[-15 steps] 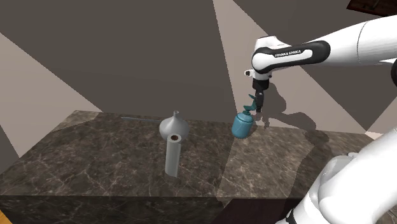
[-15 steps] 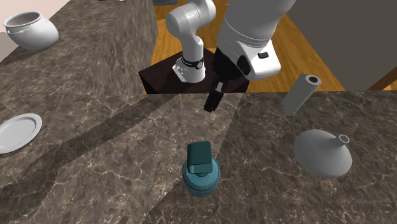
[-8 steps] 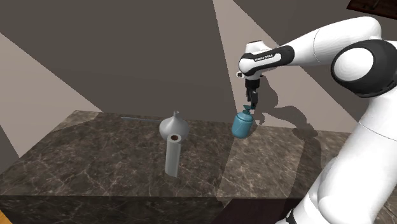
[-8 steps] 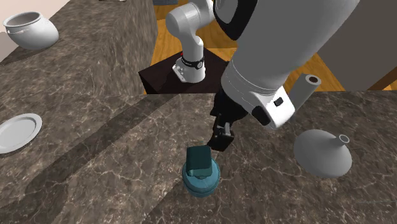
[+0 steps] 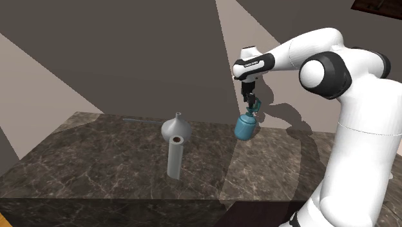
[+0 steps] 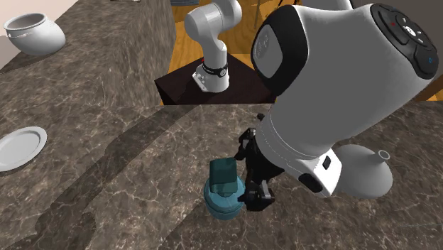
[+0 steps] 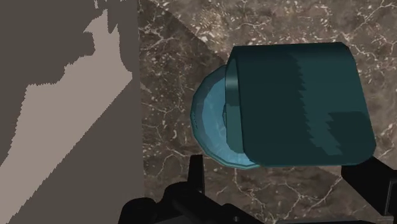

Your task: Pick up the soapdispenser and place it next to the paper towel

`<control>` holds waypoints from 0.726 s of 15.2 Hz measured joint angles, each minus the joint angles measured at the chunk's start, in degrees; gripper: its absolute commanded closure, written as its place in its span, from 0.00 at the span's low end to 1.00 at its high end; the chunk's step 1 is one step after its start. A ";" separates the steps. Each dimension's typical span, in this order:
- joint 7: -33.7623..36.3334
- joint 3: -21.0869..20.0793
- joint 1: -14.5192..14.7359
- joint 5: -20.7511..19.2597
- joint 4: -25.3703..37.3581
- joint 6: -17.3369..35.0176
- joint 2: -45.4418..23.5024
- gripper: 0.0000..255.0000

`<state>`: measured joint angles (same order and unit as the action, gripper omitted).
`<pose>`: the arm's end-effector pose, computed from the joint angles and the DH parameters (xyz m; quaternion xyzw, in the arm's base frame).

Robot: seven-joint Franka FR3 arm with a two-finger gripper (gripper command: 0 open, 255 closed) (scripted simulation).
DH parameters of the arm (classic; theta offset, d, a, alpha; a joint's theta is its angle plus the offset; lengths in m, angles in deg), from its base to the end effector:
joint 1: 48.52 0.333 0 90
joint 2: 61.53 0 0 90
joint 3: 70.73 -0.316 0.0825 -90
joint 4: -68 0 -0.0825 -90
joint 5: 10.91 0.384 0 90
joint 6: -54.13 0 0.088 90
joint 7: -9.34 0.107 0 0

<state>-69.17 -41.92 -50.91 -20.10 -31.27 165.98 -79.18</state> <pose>0.5464 -0.3139 0.4187 0.8891 0.4328 -0.1354 0.0624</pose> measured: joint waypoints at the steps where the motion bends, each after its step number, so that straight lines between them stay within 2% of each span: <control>1: -0.04 0.03 -0.06 -0.06 -0.73 0.74 0.00 0.00; 5: -0.29 0.05 -0.59 0.20 -2.49 3.49 -0.94 0.00; 11: -0.26 0.04 -0.64 0.23 -2.87 4.04 -1.10 0.00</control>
<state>-69.43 -41.88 -51.56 -19.87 -34.13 170.02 -80.28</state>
